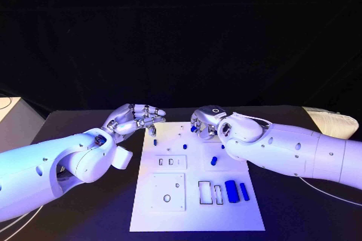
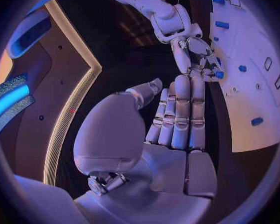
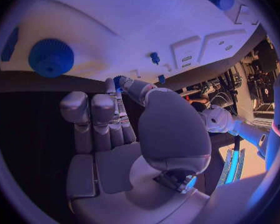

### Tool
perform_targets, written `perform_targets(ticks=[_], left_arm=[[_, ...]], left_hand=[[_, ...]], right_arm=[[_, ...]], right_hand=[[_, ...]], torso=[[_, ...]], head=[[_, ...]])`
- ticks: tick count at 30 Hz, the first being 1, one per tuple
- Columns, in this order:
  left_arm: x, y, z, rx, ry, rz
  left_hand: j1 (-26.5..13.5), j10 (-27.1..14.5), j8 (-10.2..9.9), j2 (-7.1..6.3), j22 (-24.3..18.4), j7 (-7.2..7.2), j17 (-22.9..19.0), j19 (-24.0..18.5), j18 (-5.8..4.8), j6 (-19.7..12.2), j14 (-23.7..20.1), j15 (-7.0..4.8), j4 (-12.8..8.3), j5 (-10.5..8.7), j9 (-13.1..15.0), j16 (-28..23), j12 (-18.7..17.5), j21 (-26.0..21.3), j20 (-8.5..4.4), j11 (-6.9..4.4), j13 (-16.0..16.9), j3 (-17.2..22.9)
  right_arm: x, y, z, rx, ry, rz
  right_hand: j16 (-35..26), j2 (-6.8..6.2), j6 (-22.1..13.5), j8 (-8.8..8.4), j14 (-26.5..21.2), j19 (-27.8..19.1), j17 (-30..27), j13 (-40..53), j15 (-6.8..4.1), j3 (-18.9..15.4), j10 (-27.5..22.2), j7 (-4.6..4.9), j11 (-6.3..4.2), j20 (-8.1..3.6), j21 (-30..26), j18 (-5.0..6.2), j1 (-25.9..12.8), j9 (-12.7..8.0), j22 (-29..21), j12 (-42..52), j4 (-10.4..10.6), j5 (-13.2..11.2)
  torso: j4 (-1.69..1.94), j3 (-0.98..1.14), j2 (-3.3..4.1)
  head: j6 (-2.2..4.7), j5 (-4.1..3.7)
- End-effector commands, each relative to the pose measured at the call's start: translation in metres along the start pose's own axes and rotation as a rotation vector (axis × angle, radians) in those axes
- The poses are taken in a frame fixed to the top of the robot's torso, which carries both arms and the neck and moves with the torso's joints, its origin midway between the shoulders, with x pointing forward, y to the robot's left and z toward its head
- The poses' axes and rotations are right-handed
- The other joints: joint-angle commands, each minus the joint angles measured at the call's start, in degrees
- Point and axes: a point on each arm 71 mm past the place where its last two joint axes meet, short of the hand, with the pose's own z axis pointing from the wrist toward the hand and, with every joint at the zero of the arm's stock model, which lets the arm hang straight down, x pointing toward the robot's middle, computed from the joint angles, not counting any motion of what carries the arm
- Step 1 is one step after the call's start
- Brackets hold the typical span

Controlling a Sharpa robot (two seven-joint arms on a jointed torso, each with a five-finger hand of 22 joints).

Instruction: Assemble the parts on the task board

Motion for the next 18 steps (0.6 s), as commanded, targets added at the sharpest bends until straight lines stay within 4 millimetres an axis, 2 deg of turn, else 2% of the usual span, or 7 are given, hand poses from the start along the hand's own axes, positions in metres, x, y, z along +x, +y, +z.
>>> perform_targets(ticks=[1, 5, 9, 15, 17, 18], left_arm=[[0.001, -0.002, 0.0, 0.006, 0.014, -0.009], [0.001, -0.002, 0.0, 0.005, 0.014, -0.009], [0.001, -0.002, 0.0, 0.002, 0.015, -0.009], [0.001, -0.002, 0.001, -0.001, 0.016, -0.009], [0.001, -0.002, 0.001, -0.001, 0.017, -0.009], [0.002, -0.002, 0.001, -0.002, 0.018, -0.01]], left_hand=[[-0.1, -0.3, -0.3, -0.01, -0.1, 0.07, 0.1, 0.1, 0.87, -0.3, -0.3, 0.14, -0.1, -0.06, 0.1, -0.3, -0.3, 0.1, 0.09, 0.08, 0.1, 0.3], [-0.1, -0.3, -0.3, -0.01, -0.1, 0.07, 0.1, 0.1, 0.87, -0.3, -0.3, 0.14, -0.1, -0.06, 0.1, -0.3, -0.3, 0.1, 0.09, 0.08, 0.1, 0.3], [0.0, -0.3, -0.3, -0.02, -0.1, 0.09, 0.0, 0.1, 0.87, -0.3, -0.4, 0.15, -0.1, -0.06, 0.1, -0.4, -0.3, 0.1, 0.1, 0.1, 0.1, 0.3], [-0.1, -0.3, -0.3, -0.05, -0.1, 0.1, 0.0, 0.1, 0.87, -0.3, -0.4, 0.16, -0.1, -0.06, 0.1, -0.4, -0.3, 0.1, 0.1, 0.12, 0.1, 0.3], [-0.1, -0.3, -0.3, -0.05, -0.1, 0.1, 0.0, 0.1, 0.87, -0.3, -0.4, 0.16, -0.1, -0.06, 0.1, -0.4, -0.3, 0.1, 0.1, 0.12, 0.1, 0.3], [-0.1, -0.3, -0.3, -0.05, -0.1, 0.1, 0.0, 0.1, 0.87, -0.3, -0.4, 0.16, -0.1, -0.06, 0.1, -0.4, -0.3, 0.1, 0.1, 0.12, 0.1, 0.3]], right_arm=[[-0.005, 0.0, 0.005, 0.022, -0.049, 0.009], [-0.006, 0.002, 0.009, 0.024, -0.058, 0.007], [-0.008, 0.001, 0.013, 0.035, -0.065, 0.004], [-0.008, 0.0, 0.018, 0.044, -0.066, 0.001], [-0.008, 0.001, 0.019, 0.044, -0.064, 0.001], [-0.007, 0.002, 0.021, 0.043, -0.062, 0.002]], right_hand=[[0.1, -0.06, -0.2, 0.19, -0.1, 0.2, 0.0, 0.0, -0.31, 0.0, -0.2, 0.11, 0.23, -0.34, 0.2, -0.77, -0.2, 1.4, 0.0, -0.4, 0.2, 0.2], [0.1, -0.14, -0.4, 0.17, -0.1, 0.2, 0.0, 0.0, -0.28, 0.0, -0.3, 0.18, 0.28, -0.33, 0.2, -0.78, -0.3, 1.4, 0.1, -0.4, 0.2, 0.2], [0.3, -0.13, -0.5, 0.15, 0.0, 0.3, 0.2, 0.0, -0.25, 0.0, -0.4, 0.23, 0.31, -0.32, 0.3, -0.81, -0.2, 1.4, 0.3, -0.5, 0.2, 0.2], [0.2, -0.16, -0.6, 0.13, 0.0, 0.4, 0.1, 0.0, -0.2, 0.0, -0.4, 0.34, 0.4, -0.29, 0.3, -0.83, -0.3, 1.5, 0.3, -0.5, 0.3, 0.3], [0.3, -0.22, -0.6, 0.12, 0.0, 0.4, 0.1, 0.0, -0.18, 0.0, -0.5, 0.37, 0.42, -0.28, 0.3, -0.84, -0.4, 1.5, 0.4, -0.6, 0.3, 0.3], [0.3, -0.22, -0.6, 0.12, 0.0, 0.4, 0.1, 0.0, -0.18, 0.0, -0.5, 0.37, 0.42, -0.28, 0.3, -0.84, -0.4, 1.5, 0.4, -0.6, 0.3, 0.3]], torso=[[0.14, 0.0, 0.12], [0.14, -0.02, 0.15], [0.48, -0.16, 0.32], [0.78, -0.3, 0.53], [0.85, -0.34, 0.59], [0.74, -0.29, 0.55]], head=[[0.02, 0.09], [0.05, 0.09], [0.2, -0.06], [0.37, -0.09], [0.4, -0.17], [0.35, -0.04]])
